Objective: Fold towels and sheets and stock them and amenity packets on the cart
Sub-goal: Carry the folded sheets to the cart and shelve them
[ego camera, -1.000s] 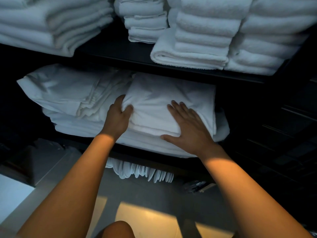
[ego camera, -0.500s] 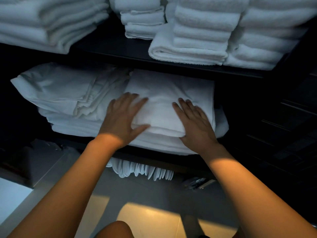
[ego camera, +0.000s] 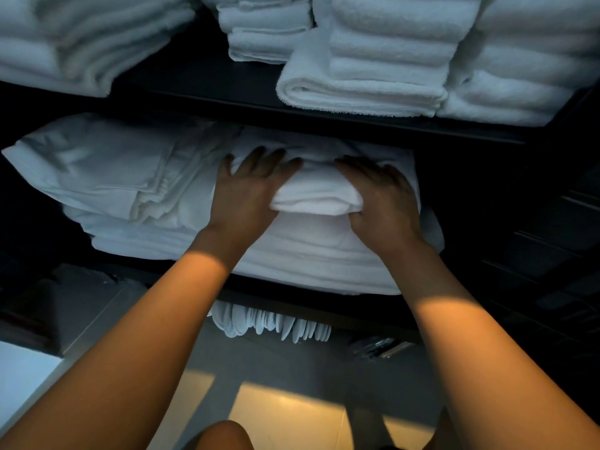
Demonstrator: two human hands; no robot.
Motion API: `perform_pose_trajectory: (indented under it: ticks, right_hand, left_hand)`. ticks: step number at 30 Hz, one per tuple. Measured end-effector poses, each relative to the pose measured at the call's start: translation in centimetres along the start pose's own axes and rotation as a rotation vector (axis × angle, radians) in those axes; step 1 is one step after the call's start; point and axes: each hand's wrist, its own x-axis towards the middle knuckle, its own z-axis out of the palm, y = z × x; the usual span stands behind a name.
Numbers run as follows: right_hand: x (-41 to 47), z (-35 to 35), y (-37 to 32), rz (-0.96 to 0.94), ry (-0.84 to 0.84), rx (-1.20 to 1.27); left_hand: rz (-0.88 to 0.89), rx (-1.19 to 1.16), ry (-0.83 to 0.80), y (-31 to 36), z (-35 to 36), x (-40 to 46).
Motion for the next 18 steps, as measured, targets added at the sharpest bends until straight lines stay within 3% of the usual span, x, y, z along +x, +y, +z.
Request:
perform_pose_trajectory:
  ticks: [9,18]
  right_hand:
    - [-0.8,1.1,0.7,0.087,-0.351,0.042]
    - [-1.4,0.2,-0.8,0.119,-0.376,0.033]
  left_hand:
    - [-0.020,-0.132,-0.160,-0.6,-0.1,-0.4]
    - [-0.022,-0.212,-0.244,-0.7,-1.3,-1.2]
